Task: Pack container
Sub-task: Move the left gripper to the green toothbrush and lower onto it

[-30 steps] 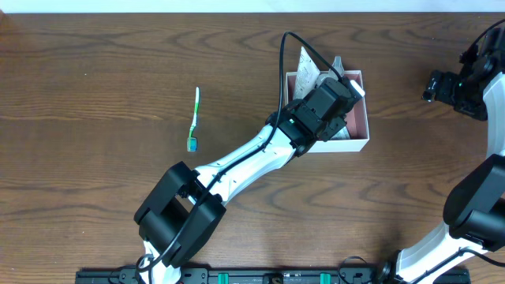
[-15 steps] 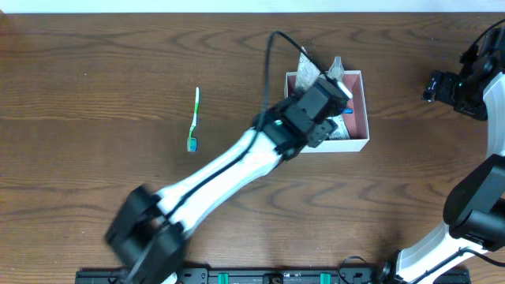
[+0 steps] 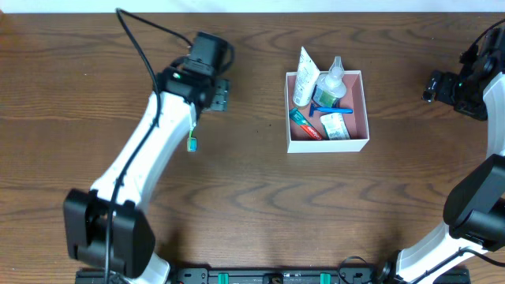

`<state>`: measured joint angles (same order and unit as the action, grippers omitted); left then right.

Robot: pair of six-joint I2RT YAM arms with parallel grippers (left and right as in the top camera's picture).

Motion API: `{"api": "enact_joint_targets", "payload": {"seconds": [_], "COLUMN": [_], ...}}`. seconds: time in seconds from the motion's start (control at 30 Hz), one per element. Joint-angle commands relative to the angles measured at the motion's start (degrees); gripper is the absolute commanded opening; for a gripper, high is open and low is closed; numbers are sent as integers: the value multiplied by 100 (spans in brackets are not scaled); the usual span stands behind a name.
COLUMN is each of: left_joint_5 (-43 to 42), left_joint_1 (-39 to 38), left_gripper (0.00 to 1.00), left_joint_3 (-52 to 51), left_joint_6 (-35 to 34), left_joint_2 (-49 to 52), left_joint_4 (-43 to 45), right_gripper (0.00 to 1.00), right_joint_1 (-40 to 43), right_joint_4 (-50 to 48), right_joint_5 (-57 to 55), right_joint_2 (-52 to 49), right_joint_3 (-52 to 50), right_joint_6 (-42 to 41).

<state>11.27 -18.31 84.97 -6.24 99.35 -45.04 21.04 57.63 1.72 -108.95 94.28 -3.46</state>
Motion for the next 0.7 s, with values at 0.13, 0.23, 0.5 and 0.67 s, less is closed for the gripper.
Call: {"api": "enact_joint_targets", "payload": {"seconds": [0.13,0.23,0.5,0.67], "left_joint_5": [-739,-745,-986,-1088], "left_joint_1": [776,914,988,988], "left_gripper": [75,74,67,67], "left_joint_3": [-37,-37,-35,-39], "left_joint_6": [-197,-197,-173,-175], "left_joint_2": [846,1088,1550,1722], "left_joint_4": [-35,-26,164,260], "right_gripper": [99,99,99,99], "right_joint_1": [33,33,33,33], "right_joint_4": [-2,-2,-2,-2], "right_joint_5": [2,2,4,2], "right_joint_2": [13,13,13,13], "right_joint_3": [0,0,0,0], "right_joint_6": [-57,-57,-57,-57]}}
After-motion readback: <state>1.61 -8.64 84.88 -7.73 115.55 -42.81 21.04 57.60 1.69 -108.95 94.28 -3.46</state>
